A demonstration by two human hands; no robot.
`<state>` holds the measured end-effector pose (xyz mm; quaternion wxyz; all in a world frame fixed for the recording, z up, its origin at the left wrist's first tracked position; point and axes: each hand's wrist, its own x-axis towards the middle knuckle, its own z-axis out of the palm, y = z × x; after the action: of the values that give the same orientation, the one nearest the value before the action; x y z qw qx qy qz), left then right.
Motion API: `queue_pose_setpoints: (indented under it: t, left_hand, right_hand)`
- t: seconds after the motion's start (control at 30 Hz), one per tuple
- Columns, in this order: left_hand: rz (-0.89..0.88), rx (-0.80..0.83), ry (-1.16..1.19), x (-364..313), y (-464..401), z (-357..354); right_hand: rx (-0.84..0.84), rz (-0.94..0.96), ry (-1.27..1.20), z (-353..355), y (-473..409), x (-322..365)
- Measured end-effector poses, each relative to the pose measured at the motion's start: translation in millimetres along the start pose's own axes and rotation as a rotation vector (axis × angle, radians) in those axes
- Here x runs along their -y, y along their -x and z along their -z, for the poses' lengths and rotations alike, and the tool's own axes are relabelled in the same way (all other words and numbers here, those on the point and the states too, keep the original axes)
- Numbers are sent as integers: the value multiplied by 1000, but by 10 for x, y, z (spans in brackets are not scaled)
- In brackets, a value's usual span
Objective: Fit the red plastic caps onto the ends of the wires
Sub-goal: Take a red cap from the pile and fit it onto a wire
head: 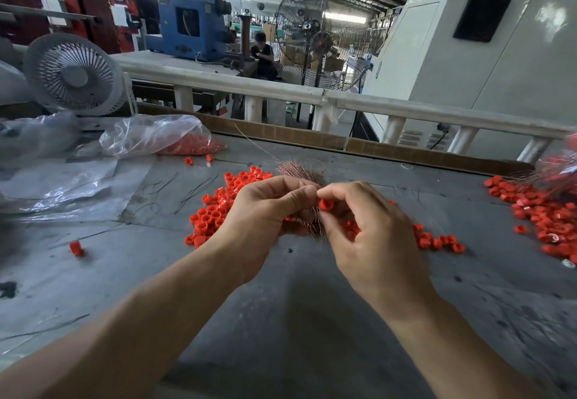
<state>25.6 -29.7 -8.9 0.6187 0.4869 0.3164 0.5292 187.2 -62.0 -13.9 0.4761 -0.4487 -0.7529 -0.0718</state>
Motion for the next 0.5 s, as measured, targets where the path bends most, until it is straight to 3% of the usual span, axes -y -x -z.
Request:
queue_pose_setpoints:
  t: [0.5]
  left_hand:
    - [-14,-48,-19,20,-6,-3]
  right_hand:
    - [64,-50,-115,16,2,-29]
